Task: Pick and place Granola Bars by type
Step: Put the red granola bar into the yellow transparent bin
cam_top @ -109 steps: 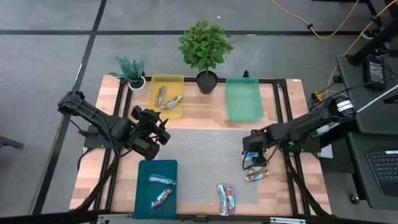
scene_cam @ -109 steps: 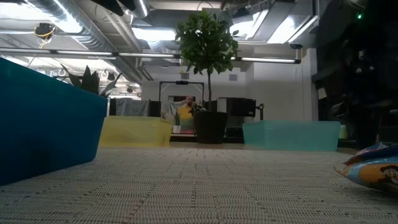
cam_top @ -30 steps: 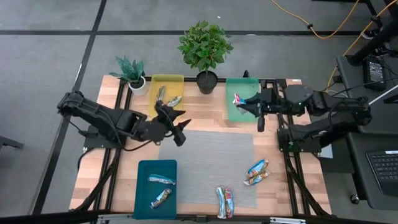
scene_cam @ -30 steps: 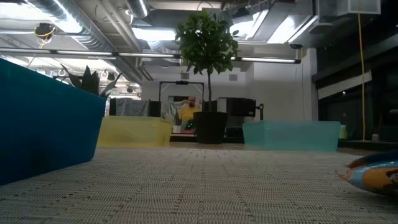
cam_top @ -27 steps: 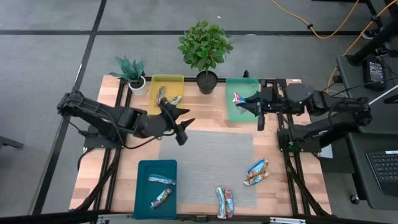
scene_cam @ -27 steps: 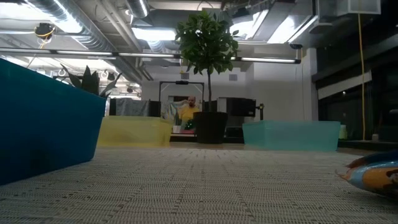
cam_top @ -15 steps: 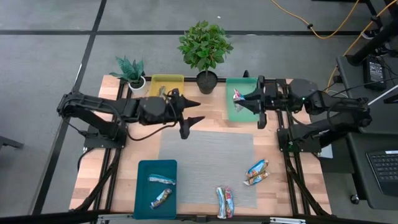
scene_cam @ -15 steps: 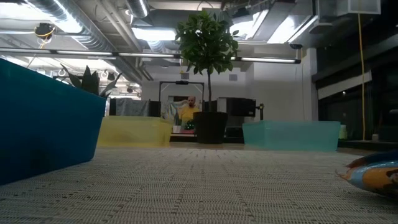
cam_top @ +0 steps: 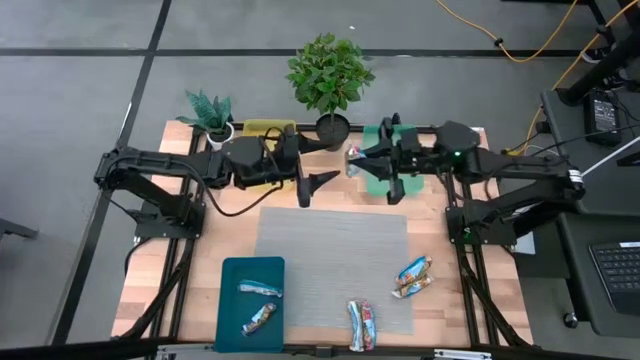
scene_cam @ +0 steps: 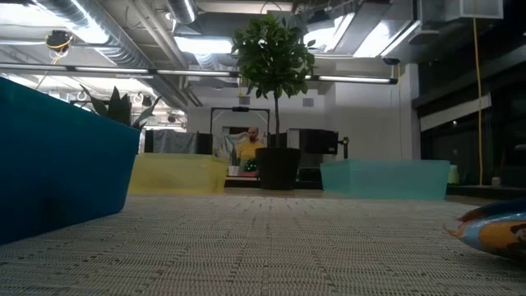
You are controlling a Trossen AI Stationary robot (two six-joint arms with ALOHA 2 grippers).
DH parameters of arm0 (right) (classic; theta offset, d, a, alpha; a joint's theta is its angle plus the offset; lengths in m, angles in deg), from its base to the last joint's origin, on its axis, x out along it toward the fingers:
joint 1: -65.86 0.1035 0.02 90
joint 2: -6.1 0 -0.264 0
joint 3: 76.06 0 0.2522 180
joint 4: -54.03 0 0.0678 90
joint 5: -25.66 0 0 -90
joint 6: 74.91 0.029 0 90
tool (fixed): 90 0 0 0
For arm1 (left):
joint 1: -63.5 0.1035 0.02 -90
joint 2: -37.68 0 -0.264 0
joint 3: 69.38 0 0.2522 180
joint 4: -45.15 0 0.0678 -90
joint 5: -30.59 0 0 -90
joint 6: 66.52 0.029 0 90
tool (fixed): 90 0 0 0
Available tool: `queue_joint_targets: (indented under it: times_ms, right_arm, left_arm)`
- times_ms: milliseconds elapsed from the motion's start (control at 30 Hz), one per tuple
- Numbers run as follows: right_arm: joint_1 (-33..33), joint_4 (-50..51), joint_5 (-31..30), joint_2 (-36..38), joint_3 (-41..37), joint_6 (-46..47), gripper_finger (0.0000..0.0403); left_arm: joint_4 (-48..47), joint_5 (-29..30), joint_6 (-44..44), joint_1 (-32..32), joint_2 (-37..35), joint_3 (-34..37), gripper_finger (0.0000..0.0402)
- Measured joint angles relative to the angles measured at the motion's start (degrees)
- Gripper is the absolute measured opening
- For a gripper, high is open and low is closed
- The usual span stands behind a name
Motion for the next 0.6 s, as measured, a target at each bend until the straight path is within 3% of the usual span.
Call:
queue_joint_targets:
  times_ms: [267,600]
  right_arm:
    - [-2.54,-5.46,6.02,-4.28,0.00,1.68,0.0039]
    - [-3.83,-9.37,6.35,-4.59,0.00,3.15,0.0039]
  left_arm:
    - [2.82,-7.96,-0.17,0.06,1.33,-0.02,0.0334]
    - [2.69,-7.73,-1.22,0.73,2.91,0.04,0.0329]
